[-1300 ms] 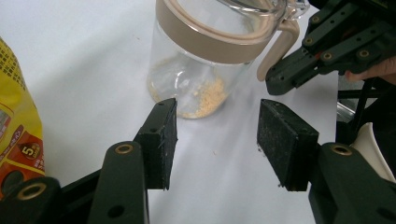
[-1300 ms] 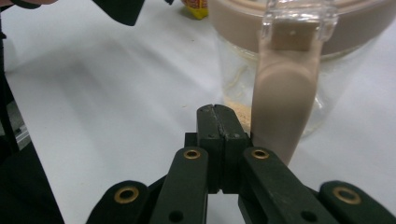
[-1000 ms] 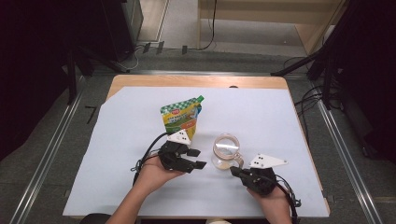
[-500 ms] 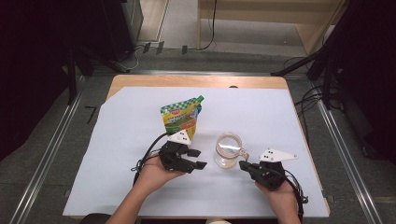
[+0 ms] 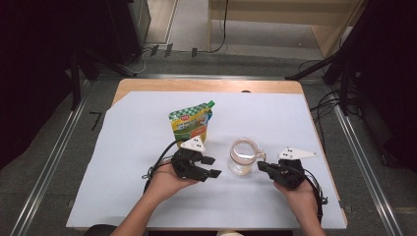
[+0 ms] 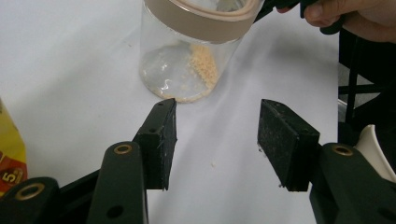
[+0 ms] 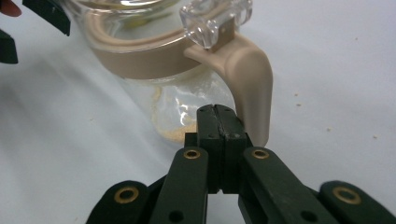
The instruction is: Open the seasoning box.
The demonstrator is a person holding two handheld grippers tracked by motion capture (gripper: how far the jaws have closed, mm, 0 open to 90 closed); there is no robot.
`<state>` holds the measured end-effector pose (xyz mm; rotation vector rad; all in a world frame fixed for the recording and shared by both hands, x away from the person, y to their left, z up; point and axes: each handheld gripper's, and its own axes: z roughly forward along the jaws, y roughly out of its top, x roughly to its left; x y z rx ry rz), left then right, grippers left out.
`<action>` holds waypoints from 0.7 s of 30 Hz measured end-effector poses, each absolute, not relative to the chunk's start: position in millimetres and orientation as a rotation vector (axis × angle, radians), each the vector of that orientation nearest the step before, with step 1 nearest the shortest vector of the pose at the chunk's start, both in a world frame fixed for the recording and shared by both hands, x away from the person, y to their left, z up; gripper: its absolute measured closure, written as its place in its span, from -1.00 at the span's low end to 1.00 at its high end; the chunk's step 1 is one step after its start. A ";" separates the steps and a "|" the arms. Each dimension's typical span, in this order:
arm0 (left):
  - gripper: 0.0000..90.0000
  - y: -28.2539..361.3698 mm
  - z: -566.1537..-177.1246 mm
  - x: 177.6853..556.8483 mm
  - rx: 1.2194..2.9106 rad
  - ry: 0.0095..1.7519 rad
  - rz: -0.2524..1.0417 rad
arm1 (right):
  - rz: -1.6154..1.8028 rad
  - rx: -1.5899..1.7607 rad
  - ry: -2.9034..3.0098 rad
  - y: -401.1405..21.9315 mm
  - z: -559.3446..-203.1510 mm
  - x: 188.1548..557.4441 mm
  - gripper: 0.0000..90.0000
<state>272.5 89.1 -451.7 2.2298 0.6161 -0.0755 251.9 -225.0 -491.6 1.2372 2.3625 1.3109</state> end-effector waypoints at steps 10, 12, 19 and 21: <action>0.00 65.9 -444.9 280.6 2.246 0.537 -0.067 | 1.303 1.181 2.422 -232.1 -489.0 274.5 1.00; -0.02 62.0 -440.0 284.6 2.237 0.525 -0.063 | 1.312 1.170 2.434 -236.1 -485.3 274.1 1.00; -0.09 48.7 -424.5 300.8 2.256 0.496 -0.032 | 1.350 1.164 2.414 -243.8 -472.0 268.3 1.00; -0.19 47.1 -424.1 305.0 2.243 0.497 -0.055 | 1.369 1.171 2.387 -245.4 -466.6 265.8 1.00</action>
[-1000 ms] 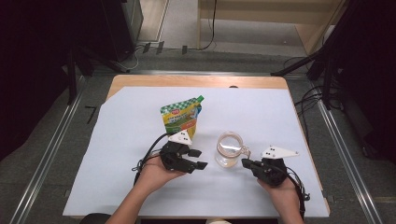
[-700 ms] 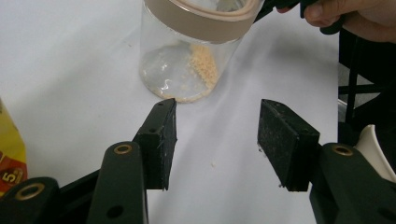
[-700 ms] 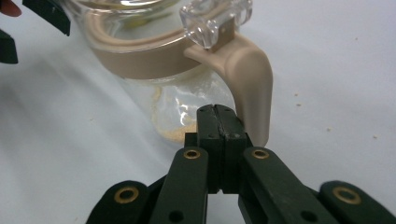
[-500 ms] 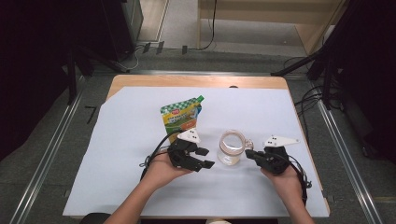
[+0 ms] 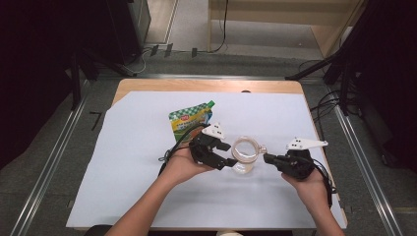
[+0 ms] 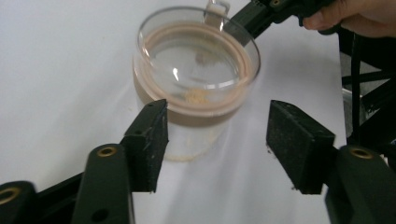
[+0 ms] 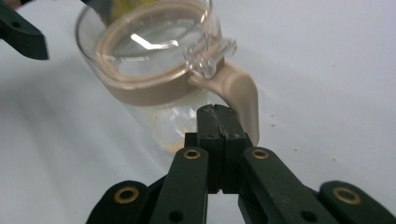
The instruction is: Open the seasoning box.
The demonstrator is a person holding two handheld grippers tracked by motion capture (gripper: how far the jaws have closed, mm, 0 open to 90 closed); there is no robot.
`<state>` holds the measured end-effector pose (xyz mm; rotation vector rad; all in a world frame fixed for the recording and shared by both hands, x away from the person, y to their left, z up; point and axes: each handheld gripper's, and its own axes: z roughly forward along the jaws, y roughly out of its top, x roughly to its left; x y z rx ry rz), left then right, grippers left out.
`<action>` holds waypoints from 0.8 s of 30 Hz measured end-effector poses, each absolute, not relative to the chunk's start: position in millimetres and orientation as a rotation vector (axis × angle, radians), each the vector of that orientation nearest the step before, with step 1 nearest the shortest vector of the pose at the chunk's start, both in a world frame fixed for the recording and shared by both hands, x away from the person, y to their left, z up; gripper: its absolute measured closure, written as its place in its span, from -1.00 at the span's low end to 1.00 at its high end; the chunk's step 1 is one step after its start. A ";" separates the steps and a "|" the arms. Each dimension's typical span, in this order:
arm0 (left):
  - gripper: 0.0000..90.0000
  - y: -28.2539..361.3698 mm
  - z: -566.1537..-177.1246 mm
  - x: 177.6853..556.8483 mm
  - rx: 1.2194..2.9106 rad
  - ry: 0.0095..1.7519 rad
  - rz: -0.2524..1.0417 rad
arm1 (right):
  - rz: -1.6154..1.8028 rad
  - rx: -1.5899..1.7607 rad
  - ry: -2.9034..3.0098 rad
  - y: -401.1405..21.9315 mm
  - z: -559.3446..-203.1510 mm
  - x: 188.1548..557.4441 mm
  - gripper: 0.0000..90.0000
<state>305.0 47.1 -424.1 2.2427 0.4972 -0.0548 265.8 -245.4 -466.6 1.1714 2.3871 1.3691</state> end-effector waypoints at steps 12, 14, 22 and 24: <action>-0.66 30.9 -438.0 319.3 2.262 0.501 -0.050 | 1.311 1.316 2.325 -250.8 -478.3 279.7 1.00; -0.66 28.0 -442.1 321.2 2.273 0.487 -0.046 | 1.297 1.332 2.325 -249.7 -482.2 281.0 1.00; -0.73 17.0 -453.6 322.5 2.269 0.460 -0.026 | 1.268 1.335 2.325 -248.0 -487.2 282.2 1.00; -0.75 14.6 -455.9 322.2 2.270 0.446 -0.011 | 1.266 1.338 2.324 -247.6 -488.1 282.3 1.00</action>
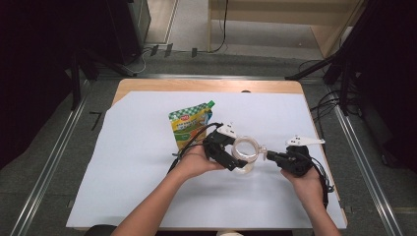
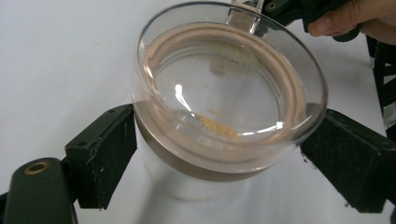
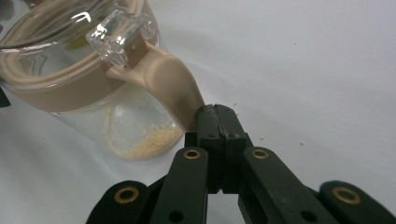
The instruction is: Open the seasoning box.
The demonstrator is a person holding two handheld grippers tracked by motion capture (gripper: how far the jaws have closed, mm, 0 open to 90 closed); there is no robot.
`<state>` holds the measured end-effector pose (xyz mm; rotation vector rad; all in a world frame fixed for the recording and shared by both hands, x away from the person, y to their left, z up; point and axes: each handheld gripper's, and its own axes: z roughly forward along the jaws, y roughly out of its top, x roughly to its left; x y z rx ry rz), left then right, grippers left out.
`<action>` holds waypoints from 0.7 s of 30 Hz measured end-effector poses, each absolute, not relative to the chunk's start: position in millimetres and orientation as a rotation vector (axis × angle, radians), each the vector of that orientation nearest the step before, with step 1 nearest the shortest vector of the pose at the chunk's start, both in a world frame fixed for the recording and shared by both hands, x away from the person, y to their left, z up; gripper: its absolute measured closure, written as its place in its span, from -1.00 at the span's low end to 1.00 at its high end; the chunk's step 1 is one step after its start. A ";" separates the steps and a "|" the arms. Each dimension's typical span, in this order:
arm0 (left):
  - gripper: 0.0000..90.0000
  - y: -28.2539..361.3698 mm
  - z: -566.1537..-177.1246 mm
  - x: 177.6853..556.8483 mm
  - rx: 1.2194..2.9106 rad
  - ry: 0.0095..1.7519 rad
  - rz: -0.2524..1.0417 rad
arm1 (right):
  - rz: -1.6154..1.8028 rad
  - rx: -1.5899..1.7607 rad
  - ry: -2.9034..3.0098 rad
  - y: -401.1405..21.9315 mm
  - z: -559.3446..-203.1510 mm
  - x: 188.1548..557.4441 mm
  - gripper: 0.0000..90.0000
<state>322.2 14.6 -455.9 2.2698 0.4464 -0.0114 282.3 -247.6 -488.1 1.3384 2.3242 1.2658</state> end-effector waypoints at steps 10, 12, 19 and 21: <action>-0.77 8.2 -460.0 322.9 2.264 0.419 0.030 | 1.267 1.344 2.319 -247.3 -488.7 282.1 1.00; -0.77 7.9 -459.6 323.0 2.267 0.419 0.031 | 1.263 1.345 2.320 -247.2 -488.6 281.9 1.00; -0.77 6.8 -458.3 322.4 2.274 0.423 0.038 | 1.259 1.346 2.319 -246.2 -489.1 281.6 1.00; -0.77 6.7 -458.0 322.5 2.278 0.422 0.038 | 1.260 1.349 2.321 -246.4 -489.0 281.8 1.00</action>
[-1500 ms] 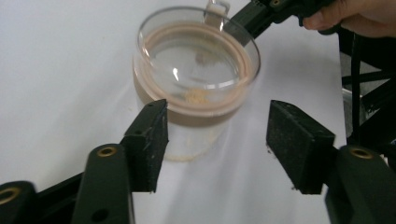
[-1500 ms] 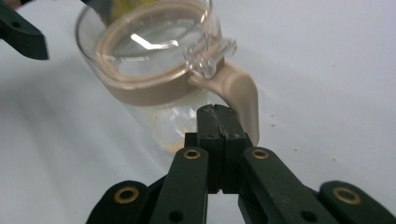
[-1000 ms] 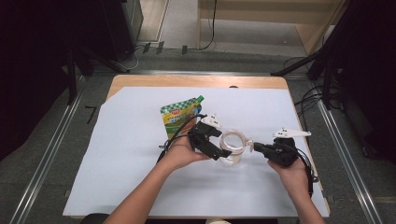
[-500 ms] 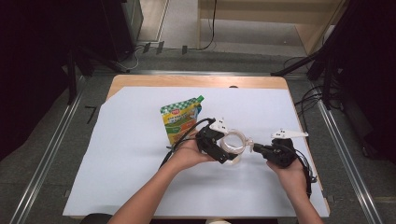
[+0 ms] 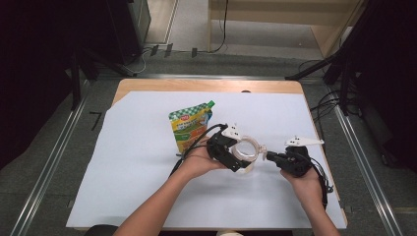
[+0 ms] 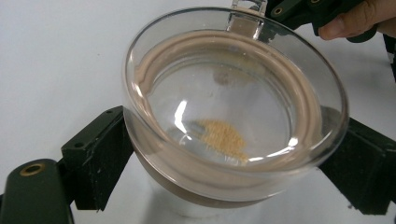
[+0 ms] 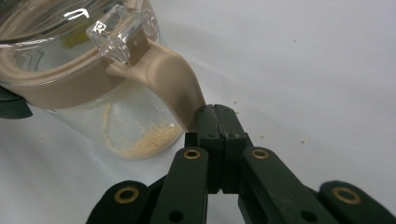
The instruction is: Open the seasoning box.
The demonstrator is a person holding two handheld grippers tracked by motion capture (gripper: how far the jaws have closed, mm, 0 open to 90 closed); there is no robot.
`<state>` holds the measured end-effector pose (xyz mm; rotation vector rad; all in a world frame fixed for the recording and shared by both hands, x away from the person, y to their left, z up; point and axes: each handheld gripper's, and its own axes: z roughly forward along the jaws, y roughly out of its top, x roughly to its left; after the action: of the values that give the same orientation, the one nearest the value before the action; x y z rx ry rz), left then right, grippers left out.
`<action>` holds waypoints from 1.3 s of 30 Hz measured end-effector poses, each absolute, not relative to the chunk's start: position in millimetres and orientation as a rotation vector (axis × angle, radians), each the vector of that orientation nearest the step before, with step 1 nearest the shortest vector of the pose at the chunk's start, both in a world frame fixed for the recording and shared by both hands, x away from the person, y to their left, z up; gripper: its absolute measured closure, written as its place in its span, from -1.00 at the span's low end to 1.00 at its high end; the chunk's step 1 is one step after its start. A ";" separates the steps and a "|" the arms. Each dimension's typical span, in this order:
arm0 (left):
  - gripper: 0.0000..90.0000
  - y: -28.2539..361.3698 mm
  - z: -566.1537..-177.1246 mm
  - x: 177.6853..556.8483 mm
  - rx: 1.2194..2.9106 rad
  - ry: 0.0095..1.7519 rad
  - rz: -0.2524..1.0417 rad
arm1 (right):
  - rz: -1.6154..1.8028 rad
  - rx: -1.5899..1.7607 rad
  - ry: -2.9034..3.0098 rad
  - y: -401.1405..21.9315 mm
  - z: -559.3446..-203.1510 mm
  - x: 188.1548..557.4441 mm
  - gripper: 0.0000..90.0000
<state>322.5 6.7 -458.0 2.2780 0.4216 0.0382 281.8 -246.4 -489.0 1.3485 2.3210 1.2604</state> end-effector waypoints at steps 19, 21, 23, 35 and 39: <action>-0.77 2.4 -450.8 322.6 2.335 0.425 0.050 | 1.259 1.342 2.320 -246.2 -488.3 281.2 1.00; -0.77 1.5 -449.4 320.4 2.344 0.421 0.071 | 1.259 1.340 2.320 -246.2 -488.3 281.2 1.00; -0.77 1.0 -449.1 320.2 2.344 0.431 0.066 | 1.257 1.340 2.321 -246.1 -488.3 281.0 1.00; -0.78 2.9 -446.7 323.7 2.316 0.454 0.017 | 1.258 1.339 2.321 -246.2 -488.3 281.1 1.00; -0.77 2.4 -441.7 322.4 2.314 0.435 0.046 | 1.258 1.338 2.319 -246.0 -488.3 281.2 1.00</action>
<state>322.4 2.4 -441.7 2.3140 0.4351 0.0463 281.2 -246.0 -488.3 1.3385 2.3192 1.2580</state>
